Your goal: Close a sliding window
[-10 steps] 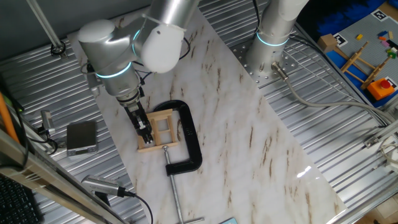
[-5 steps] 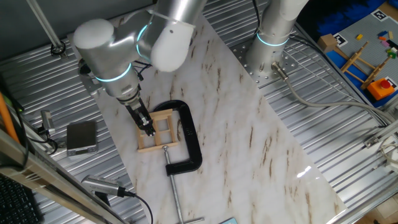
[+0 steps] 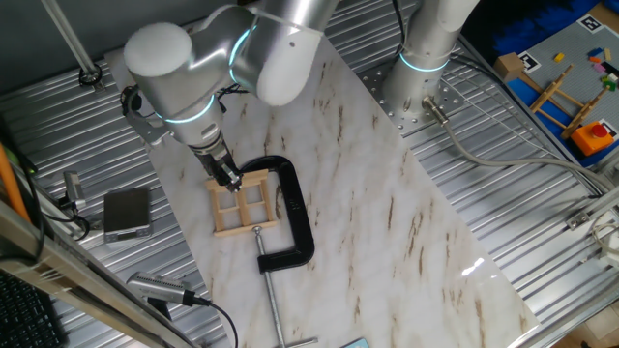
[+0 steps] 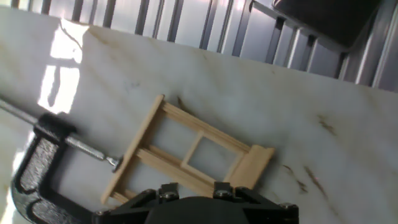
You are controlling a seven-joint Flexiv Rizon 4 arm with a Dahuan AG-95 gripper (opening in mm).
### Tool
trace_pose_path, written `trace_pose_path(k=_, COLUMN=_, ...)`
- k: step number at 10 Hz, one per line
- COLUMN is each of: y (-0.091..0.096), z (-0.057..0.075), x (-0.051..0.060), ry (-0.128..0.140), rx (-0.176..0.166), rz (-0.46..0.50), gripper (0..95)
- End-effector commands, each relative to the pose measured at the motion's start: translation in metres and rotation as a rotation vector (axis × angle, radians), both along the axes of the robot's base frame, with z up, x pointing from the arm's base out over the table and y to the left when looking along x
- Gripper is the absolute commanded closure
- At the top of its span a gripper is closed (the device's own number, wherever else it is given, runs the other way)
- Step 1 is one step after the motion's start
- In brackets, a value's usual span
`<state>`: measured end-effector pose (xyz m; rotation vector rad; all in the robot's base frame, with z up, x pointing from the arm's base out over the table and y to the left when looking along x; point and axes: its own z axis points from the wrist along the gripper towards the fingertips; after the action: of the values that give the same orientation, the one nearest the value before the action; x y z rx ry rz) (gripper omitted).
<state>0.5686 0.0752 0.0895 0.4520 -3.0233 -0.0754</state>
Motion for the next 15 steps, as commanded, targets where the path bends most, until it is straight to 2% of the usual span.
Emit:
trace_pose_path(k=1, y=0.0, z=0.0, x=0.001, ry=0.024, rx=-0.008, rz=-0.048, gripper=95.0)
trace_pose_path(k=5, y=-0.002, z=0.0, x=0.001, ry=0.025, rx=-0.006, rz=-0.026, gripper=95.0)
trace_pose_path(k=6, y=-0.014, z=0.001, x=0.003, ry=0.025, rx=0.002, rz=0.001, gripper=95.0)
trace_pose_path(k=8, y=-0.057, z=0.003, x=0.015, ry=0.023, rx=0.007, rz=0.08, gripper=95.0)
trace_pose_path(k=10, y=-0.098, z=-0.001, x=0.028, ry=0.02, rx=0.014, rz=0.156, gripper=95.0)
trace_pose_path(k=12, y=-0.131, z=0.0, x=0.039, ry=0.018, rx=0.018, rz=0.201, gripper=95.0)
trace_pose_path(k=13, y=-0.133, z=0.0, x=0.041, ry=0.024, rx=0.026, rz=0.21, gripper=95.0)
trace_pose_path(k=15, y=-0.107, z=0.002, x=0.034, ry=0.041, rx=0.02, rz=0.189, gripper=95.0)
